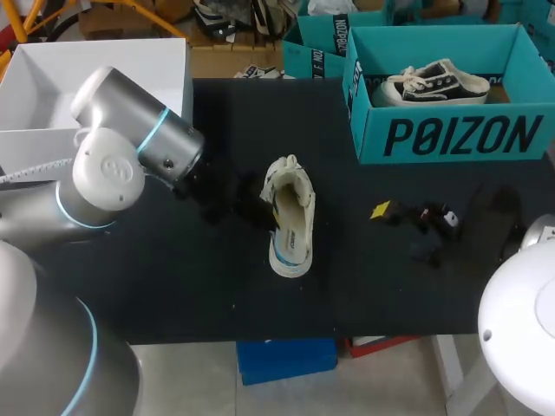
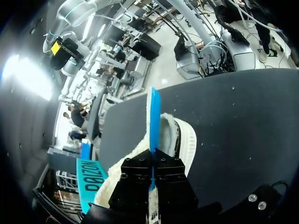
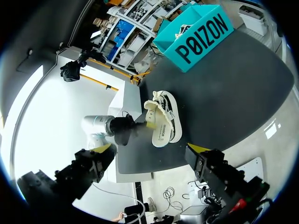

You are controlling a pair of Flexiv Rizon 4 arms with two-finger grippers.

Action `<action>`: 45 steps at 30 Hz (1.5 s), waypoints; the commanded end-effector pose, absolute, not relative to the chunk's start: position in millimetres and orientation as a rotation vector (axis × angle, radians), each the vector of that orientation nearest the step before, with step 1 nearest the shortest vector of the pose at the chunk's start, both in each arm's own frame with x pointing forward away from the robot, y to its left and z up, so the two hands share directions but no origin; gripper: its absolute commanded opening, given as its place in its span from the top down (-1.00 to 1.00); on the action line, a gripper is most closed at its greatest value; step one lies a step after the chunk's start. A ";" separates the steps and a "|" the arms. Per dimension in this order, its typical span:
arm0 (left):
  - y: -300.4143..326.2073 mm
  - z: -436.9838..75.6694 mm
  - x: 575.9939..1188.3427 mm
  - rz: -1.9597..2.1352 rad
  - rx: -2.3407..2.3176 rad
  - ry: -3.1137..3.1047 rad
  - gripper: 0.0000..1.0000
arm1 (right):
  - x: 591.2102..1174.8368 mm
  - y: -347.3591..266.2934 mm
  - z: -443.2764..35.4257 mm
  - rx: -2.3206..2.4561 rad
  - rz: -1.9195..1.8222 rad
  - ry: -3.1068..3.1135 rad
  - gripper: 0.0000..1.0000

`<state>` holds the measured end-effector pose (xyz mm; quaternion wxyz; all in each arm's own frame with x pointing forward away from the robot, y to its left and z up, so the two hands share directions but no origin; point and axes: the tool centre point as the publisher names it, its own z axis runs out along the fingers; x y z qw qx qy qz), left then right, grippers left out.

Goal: Take the shoe out of the shoebox, open the shoe tongue, remove and reinsert the insole, then place the shoe into the shoebox

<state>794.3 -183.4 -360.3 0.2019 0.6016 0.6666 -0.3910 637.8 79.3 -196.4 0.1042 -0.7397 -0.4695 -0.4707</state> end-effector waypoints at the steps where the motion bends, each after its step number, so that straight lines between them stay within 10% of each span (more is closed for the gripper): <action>1: -185.4 -362.6 798.1 -1.067 1.668 1.852 1.00 | 637.0 74.0 -199.0 -2.087 -1.259 -1.417 -1.00; 13: -194.5 -362.2 811.8 -0.998 1.670 1.853 1.00 | 637.0 74.0 -199.0 -2.087 -1.259 -1.417 -1.00; 14: -195.3 -362.1 810.7 -0.998 1.674 1.853 0.80 | 637.0 74.0 -199.0 -2.087 -1.259 -1.417 -1.00; 15: -195.6 -362.0 809.9 -1.002 1.677 1.854 0.11 | 637.0 74.0 -199.0 -2.087 -1.259 -1.417 -1.00; 18: -196.4 -360.3 804.0 -1.023 1.684 1.851 -0.18 | 637.0 74.0 -199.0 -2.087 -1.259 -1.417 -1.00; 19: -196.6 -358.7 801.9 -1.039 1.680 1.849 -1.00 | 637.0 74.0 -199.0 -2.087 -1.259 -1.417 -1.00; 27: -195.7 -347.0 782.8 -1.124 1.683 1.812 -1.00 | 637.0 74.0 -199.0 -2.087 -1.259 -1.417 -1.00; 35: -194.7 -344.3 763.6 -1.173 1.721 1.790 0.00 | 637.0 74.0 -199.0 -2.087 -1.259 -1.417 -1.00; 45: -194.6 -351.4 755.1 -1.202 1.759 1.801 0.51 | 637.0 74.0 -199.0 -2.087 -1.259 -1.417 -1.00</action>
